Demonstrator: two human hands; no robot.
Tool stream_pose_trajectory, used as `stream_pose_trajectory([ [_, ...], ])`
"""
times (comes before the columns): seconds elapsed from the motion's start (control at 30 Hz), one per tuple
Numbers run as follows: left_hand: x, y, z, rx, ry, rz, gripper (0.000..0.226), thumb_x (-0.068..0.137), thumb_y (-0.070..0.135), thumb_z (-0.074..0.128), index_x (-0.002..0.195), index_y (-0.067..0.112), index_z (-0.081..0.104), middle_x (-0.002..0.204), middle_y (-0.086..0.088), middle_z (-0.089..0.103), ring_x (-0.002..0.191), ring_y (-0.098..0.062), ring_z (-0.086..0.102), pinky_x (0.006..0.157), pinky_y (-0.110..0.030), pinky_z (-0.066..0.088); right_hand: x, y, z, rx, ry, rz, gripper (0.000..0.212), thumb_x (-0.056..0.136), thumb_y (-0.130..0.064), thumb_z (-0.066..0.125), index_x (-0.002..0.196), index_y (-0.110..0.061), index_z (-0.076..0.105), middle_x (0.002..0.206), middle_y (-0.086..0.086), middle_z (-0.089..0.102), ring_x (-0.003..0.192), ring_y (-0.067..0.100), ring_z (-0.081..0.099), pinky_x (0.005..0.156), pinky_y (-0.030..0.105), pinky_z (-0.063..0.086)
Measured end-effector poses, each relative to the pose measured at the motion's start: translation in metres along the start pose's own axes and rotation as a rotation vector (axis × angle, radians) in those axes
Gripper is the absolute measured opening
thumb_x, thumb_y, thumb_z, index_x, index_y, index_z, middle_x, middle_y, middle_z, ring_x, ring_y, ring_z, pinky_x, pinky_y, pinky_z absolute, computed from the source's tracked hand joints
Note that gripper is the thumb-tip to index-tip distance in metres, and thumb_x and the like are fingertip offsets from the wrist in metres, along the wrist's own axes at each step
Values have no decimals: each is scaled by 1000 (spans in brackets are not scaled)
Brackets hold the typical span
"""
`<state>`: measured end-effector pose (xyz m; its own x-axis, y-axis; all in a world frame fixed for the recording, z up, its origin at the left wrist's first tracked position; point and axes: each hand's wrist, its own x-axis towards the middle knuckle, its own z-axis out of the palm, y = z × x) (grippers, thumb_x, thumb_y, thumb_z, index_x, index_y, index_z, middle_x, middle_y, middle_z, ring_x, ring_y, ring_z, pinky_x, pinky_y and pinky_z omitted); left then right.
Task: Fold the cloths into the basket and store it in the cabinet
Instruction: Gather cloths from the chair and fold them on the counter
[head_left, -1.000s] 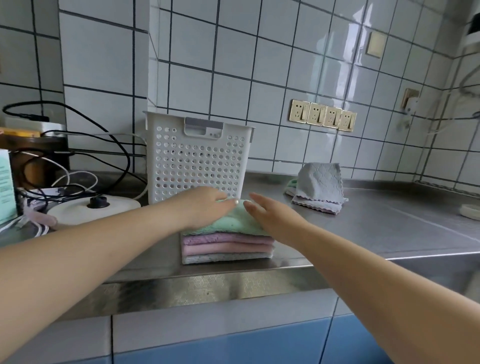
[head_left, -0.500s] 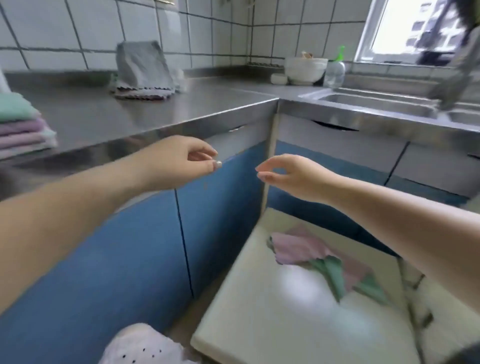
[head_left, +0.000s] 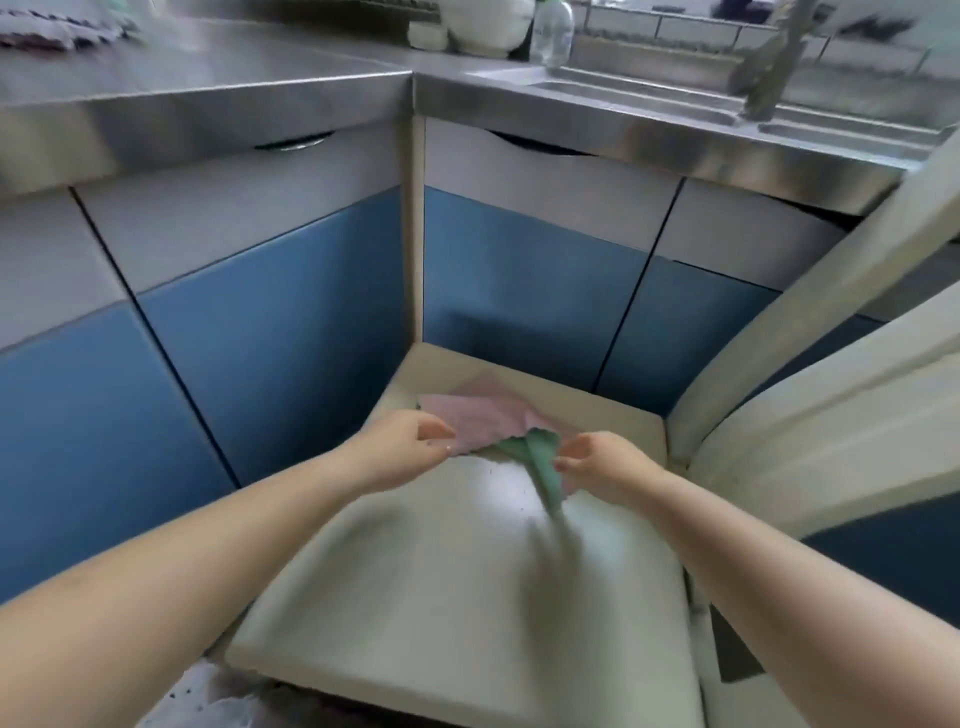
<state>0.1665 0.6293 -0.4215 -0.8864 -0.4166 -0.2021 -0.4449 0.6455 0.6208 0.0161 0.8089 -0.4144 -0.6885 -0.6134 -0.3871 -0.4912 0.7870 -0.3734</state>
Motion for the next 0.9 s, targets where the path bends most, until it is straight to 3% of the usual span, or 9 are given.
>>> stream_pose_trajectory([
  [0.13,35,-28,44,195,0,58,38,89,15,55,126,25,58,131,4,55,124,-15,49,102,-28,39,15,17,30,136,27,88,53,88,-32,58,134,-11,41,122,6,59,102,22,58,81,28,46],
  [0.3,60,-33,75,260,135,-22,40,88,22,53,128,21,47,128,-2,46,112,-26,49,87,-35,42,32,25,56,310,94,176,46,86,-30,62,126,-12,49,116,4,61,101,21,57,77,25,40],
  [0.37,72,-29,80,360,182,-51,29,89,31,52,115,18,50,120,-3,51,105,-27,52,81,-35,39,41,27,60,342,123,188,33,85,-28,62,114,-15,55,104,2,63,99,22,59,73,24,39],
  [0.43,82,-27,80,444,229,-81,21,93,34,47,104,18,54,114,-2,57,101,-26,55,78,-35,37,48,28,62,315,132,196,8,86,-26,59,85,-19,55,82,-2,58,86,22,57,61,25,37],
  [0.5,91,-27,79,531,239,-66,20,94,27,43,103,18,58,114,-2,58,104,-25,54,78,-35,35,53,29,60,296,156,183,18,86,-24,56,70,-21,47,70,-4,53,77,21,54,53,26,33],
  [0.57,95,-26,72,559,249,-19,17,90,21,42,97,17,58,108,-3,58,105,-27,53,78,-34,34,53,29,51,301,223,171,15,84,-23,52,71,-21,46,69,-4,53,72,20,53,52,25,31],
  [0.67,94,-25,49,345,282,37,7,88,20,42,85,18,47,90,-3,59,87,-29,55,70,-35,40,53,31,24,334,329,121,5,84,-20,51,80,-19,49,70,-4,53,66,17,51,51,27,33],
  [0.73,95,-24,30,276,304,77,6,91,18,41,92,18,47,92,-1,59,81,-27,53,68,-36,42,55,32,-5,298,371,84,3,85,-17,50,87,-19,53,77,-4,57,70,16,52,54,28,37],
  [0.9,104,-9,-25,200,392,171,30,87,4,39,108,20,53,107,4,54,93,-21,54,80,-35,45,67,26,-83,145,478,-8,24,89,-13,48,102,-22,66,95,-5,61,89,17,54,70,25,38],
])
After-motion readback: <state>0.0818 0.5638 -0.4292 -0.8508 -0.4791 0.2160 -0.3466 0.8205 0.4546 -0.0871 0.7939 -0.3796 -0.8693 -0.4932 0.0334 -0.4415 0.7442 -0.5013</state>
